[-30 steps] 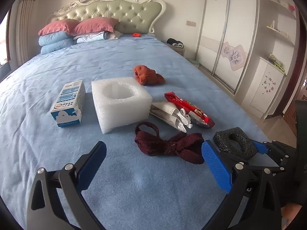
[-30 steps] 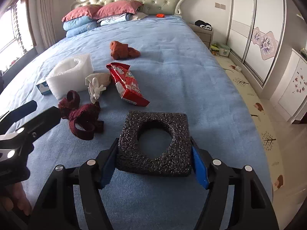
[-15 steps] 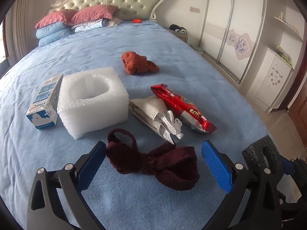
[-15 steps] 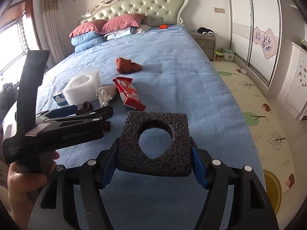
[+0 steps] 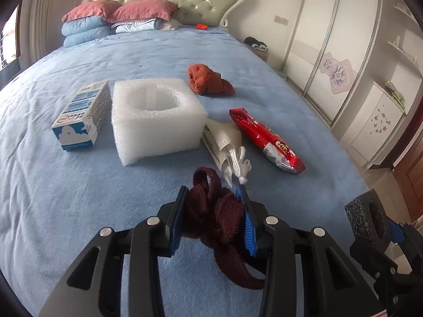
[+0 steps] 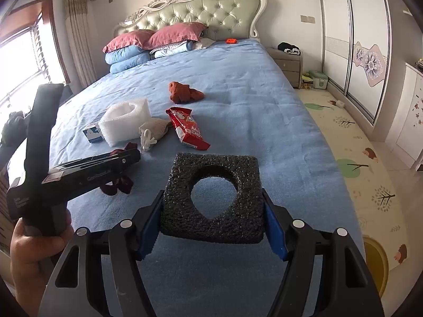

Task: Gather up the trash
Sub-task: 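Grasp the black foam square with the right tool while the left tool grasps the maroon cloth, then carry the foam square and maroon cloth over the yellow bin with both tools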

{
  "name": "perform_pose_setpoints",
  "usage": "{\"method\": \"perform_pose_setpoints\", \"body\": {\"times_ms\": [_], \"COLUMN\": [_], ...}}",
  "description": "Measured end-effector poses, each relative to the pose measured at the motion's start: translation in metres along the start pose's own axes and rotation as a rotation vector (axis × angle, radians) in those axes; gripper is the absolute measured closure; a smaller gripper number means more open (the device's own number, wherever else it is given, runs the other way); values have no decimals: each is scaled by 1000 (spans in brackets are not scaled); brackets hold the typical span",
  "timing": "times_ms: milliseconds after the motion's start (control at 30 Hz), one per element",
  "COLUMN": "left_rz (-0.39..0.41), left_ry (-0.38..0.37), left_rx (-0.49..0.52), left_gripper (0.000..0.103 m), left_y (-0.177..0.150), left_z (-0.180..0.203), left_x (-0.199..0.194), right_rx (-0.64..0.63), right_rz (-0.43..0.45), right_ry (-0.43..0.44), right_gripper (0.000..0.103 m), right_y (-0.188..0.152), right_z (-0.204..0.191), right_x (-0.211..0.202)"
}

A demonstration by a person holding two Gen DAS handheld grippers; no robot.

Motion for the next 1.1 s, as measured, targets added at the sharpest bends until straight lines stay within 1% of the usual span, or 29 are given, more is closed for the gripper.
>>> {"method": "perform_pose_setpoints", "body": {"times_ms": [133, 233, 400, 567, 667, 733, 833, 1100], "left_rz": [22, 47, 85, 96, 95, 93, 92, 34], "left_ry": [-51, -88, -126, -156, -177, -208, -247, -375], "left_rx": [13, 36, 108, 165, 192, 207, 257, 357], "left_gripper": [65, 65, 65, 65, 65, 65, 65, 65], "left_y": [-11, -16, -15, -14, -17, -18, -20, -36], "left_z": [5, 16, 50, 84, 106, 127, 162, 259], "left_x": [-19, -36, -58, -64, -63, -61, -58, -34], "right_rx": [9, 14, 0, -8, 9, 22, 49, 160], "right_rz": [10, 26, 69, 135, 168, 187, 220, 226], "right_ry": [7, 12, -6, -37, -74, -100, -154, -281], "right_gripper": [37, 37, 37, 37, 37, 37, 37, 37], "right_y": [-1, -1, 0, -1, -3, -5, -9, -30], "right_z": [1, 0, 2, 17, 38, 54, 83, 170], "right_x": [-5, -10, -25, -51, -66, -74, -87, -111]}}
Point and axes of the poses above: each gripper's, at about its wrist camera, not at the fingertips, and x roughly the way its jaws point, z to its right, y to its top, the point moved 6 cm from there along x, roughly the way its jaws point, and after that the axes turned 12 degrees about -y, right-handed, at the moved point
